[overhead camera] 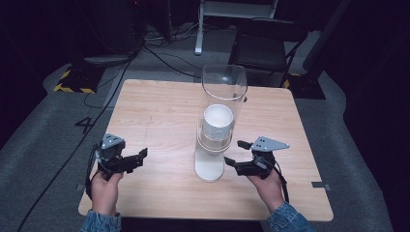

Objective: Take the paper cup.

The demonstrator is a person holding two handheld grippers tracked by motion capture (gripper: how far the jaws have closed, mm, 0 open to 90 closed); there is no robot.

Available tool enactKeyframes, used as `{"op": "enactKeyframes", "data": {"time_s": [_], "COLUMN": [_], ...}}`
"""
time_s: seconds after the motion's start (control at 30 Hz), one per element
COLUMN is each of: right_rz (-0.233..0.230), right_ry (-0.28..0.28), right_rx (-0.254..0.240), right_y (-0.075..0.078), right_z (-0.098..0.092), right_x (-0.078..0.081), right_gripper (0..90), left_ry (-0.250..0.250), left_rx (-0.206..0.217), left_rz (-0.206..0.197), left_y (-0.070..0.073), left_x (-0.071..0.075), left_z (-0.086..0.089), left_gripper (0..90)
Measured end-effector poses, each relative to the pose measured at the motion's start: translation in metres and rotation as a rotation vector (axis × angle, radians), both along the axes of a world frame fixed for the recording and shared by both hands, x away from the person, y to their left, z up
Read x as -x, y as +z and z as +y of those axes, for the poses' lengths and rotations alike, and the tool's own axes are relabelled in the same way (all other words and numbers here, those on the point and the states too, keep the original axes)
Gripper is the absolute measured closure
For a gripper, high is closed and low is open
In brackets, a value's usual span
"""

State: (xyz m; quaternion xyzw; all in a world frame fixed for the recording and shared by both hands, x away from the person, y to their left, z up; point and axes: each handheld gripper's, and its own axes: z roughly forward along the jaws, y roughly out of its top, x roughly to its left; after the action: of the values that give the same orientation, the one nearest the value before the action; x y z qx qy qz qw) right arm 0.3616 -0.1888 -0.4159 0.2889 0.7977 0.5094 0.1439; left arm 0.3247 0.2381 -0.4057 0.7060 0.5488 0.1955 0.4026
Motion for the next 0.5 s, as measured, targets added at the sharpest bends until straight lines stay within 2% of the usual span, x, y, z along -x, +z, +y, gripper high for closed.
{"op": "enactKeyframes", "data": {"time_s": [0.3, 0.5], "right_rz": [0.008, -0.012], "right_ry": [0.025, 0.035], "right_rx": [-0.029, -0.021], "right_y": [-0.008, -0.013], "right_z": [0.019, 0.033], "right_x": [-0.008, -0.01], "right_gripper": [17.7, 16.5], "left_ry": [-0.002, -0.003], "left_rx": [0.002, 0.001], "left_rz": [0.002, 0.005], "left_y": [0.0, -0.001], "left_x": [0.0, 0.0], "left_z": [0.0, -0.001], "left_gripper": [15.7, 15.7]}}
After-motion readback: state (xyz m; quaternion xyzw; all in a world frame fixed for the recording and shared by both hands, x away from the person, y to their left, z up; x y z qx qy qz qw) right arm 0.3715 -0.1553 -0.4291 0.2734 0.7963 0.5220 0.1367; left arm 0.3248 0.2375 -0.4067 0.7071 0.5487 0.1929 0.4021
